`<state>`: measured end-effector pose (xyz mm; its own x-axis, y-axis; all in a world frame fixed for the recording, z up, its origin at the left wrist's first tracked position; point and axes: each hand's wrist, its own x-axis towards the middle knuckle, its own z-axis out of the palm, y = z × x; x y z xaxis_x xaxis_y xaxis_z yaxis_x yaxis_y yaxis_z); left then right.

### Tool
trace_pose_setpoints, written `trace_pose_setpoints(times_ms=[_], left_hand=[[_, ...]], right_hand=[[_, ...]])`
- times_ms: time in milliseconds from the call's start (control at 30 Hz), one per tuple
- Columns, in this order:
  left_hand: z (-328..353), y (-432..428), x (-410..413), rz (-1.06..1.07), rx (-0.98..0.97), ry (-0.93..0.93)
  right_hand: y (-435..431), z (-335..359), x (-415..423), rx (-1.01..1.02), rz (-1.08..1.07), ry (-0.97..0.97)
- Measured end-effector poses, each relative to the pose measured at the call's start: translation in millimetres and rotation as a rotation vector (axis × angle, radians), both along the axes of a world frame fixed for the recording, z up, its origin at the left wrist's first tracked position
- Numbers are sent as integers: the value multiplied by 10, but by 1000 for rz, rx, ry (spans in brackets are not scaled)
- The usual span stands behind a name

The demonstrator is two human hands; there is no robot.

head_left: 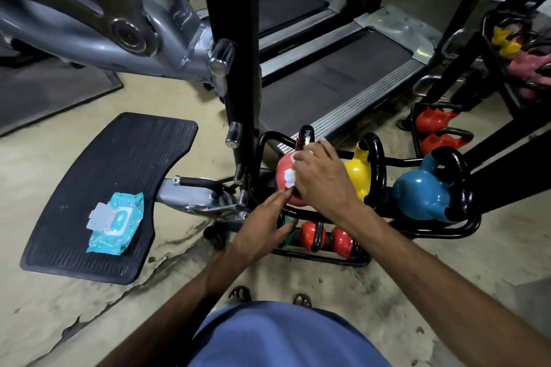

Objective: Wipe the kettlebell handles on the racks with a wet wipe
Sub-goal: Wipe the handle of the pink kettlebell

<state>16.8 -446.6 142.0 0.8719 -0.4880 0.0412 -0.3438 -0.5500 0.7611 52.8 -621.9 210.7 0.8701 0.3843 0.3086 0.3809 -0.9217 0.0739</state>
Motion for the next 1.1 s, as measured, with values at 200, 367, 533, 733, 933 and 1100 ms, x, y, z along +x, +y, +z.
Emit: trace_pose_setpoints(times_ms=[200, 367, 533, 733, 933, 1100], left_hand=[[-29, -6, -20, 8, -3, 18], [-22, 4, -4, -11, 11, 24], [-19, 1, -3, 7, 9, 15], [-158, -39, 94, -13, 317, -130], [-228, -62, 223, -58, 448, -157], [-254, -40, 213, -59, 387, -131]], right_hand=[[48, -263, -348, 762, -352, 12], [111, -207, -95, 1629, -656, 410], [-8, -165, 183, 2117, -776, 729], [37, -218, -259, 1025, -459, 137], [-38, -96, 9, -15, 108, 91], [28, 68, 195, -268, 176, 153]])
